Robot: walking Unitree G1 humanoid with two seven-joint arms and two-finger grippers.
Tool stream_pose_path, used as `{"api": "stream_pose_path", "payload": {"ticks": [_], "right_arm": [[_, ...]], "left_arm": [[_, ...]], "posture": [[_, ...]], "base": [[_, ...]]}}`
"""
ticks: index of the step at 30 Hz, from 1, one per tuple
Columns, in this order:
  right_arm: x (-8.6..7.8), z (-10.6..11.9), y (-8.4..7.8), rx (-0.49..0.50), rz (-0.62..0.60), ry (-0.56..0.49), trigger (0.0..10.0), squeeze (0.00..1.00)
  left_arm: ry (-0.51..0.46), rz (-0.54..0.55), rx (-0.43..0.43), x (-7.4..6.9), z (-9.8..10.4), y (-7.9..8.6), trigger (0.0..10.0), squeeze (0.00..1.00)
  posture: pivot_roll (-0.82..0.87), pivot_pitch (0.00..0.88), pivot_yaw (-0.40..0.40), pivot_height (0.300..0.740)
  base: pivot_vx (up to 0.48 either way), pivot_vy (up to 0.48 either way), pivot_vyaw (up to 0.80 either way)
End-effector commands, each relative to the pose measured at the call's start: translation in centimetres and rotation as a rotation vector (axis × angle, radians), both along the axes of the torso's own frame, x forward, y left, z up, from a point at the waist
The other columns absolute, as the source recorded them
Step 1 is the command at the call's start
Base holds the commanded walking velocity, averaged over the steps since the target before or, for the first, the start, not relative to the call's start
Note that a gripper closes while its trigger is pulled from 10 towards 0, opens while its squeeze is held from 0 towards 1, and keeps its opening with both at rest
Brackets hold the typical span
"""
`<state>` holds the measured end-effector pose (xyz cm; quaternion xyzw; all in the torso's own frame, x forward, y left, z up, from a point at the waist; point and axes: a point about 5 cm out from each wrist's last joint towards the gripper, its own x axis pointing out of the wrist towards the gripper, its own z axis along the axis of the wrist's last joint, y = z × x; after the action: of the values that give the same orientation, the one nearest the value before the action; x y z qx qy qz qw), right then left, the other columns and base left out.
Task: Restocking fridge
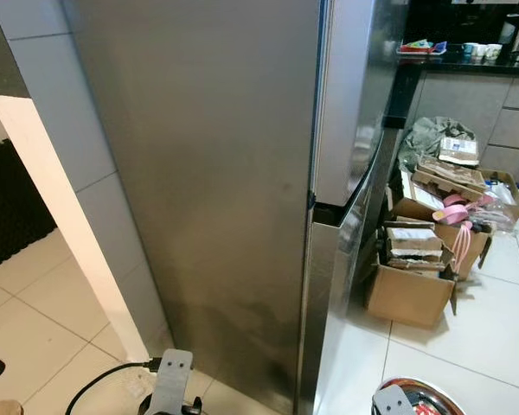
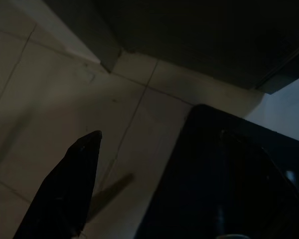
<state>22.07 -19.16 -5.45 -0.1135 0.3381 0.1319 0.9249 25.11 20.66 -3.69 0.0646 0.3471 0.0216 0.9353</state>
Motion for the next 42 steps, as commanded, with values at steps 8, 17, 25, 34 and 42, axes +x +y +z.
{"api": "stream_pose_path", "payload": {"ticks": [8,17,25,34,42], "right_arm": [[0.2,0.2,-0.6,-0.015,-0.015,-0.013,10.0,0.00],[0.2,0.2,-0.6,-0.015,-0.016,-0.015,10.0,0.00],[0.3,0.4,-0.6,-0.011,-0.011,-0.024,10.0,0.00],[0.6,0.7,-0.7,-0.009,0.002,-0.040,10.0,0.00],[0.5,0.7,-1.2,-0.013,-0.002,-0.043,10.0,0.00]], "left_arm": [[0.007,0.009,-0.007,-0.1,-0.1,-0.2,10.0,0.00],[0.014,0.026,-0.006,-0.2,-0.1,0.1,10.0,0.00],[0.015,0.033,-0.005,-0.2,-0.1,0.3,10.0,0.00],[-0.022,0.003,-0.020,0.5,0.6,0.3,10.0,0.00],[-0.176,-0.025,-0.106,2.4,2.8,0.5,0.0,0.00]], "posture": [[-0.09,0.082,0.028,0.740],[-0.09,0.085,0.030,0.740],[-0.09,0.090,0.027,0.740],[-0.09,0.113,0.011,0.740],[-0.09,0.121,0.006,0.740]], "base": [[0.000,-0.396,0.00],[0.000,0.000,0.00],[0.000,0.000,0.00],[0.000,0.000,0.00],[0.000,0.000,0.00]]}}
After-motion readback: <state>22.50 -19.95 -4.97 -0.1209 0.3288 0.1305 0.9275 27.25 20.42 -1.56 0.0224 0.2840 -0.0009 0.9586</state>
